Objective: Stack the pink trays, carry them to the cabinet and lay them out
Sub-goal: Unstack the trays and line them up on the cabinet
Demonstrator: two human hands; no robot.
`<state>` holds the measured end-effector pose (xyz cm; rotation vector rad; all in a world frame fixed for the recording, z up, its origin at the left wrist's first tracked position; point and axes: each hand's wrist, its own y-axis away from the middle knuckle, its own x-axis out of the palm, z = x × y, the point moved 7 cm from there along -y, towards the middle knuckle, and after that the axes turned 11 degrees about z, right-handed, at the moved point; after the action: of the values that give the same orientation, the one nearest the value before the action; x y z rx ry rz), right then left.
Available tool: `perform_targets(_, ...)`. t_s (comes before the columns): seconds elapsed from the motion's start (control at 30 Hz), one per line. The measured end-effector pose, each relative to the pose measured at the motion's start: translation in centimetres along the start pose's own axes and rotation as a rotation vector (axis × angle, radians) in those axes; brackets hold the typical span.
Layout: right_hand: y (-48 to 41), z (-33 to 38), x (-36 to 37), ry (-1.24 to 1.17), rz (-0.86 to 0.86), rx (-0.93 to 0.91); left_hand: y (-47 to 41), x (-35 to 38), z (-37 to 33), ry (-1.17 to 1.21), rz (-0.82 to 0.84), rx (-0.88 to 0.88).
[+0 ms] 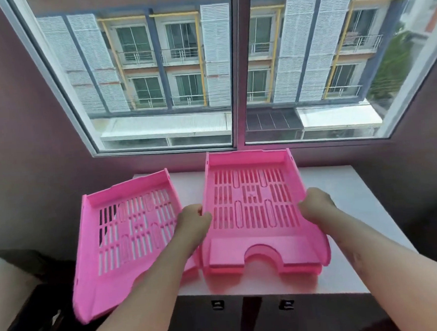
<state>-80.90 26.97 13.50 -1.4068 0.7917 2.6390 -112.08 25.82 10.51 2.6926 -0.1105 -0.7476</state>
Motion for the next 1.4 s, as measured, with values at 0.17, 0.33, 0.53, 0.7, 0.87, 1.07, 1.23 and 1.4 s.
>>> perform_targets(0.17, -0.2, -0.5, -2.7, -0.179, -0.067, -0.072, 0.5, -1.6, -4.1, -0.078, -0.136, 0.102)
perform_targets(0.33, 0.0, -4.0, -7.9, -0.196, -0.197, -0.067, 0.1, 2.1, -8.8, -0.075, -0.108, 0.184)
perform_targets(0.53, 0.2, -14.0, -14.3, -0.181, -0.336, 0.077, 0.8, 13.2, -14.9, -0.011, 0.087, 0.295)
perform_targets(0.7, -0.8, -20.4, -16.9, -0.169, -0.357, 0.120, 0.8, 20.5, -16.9, -0.027, 0.215, 0.238)
perform_targets(0.87, -2.8, -24.1, -15.2, -0.220, -0.296, 0.135, 0.2, 23.7, -16.1, -0.397, 0.193, 0.166)
perform_targets(1.07, -4.5, -25.9, -12.0, -0.304, -0.179, 0.131, -0.4, 25.2, -13.2, -0.521, 0.205, 0.144)
perform_targets(1.23, -4.0, -25.6, -10.5, -0.177, -0.205, 0.078, 0.6, 23.9, -11.5, -0.401, 0.131, 0.247)
perform_targets(1.4, -2.2, -21.5, -5.0, 0.341, -0.088, -0.180, 1.9, 21.3, -5.3, -0.504, 0.019, 0.193)
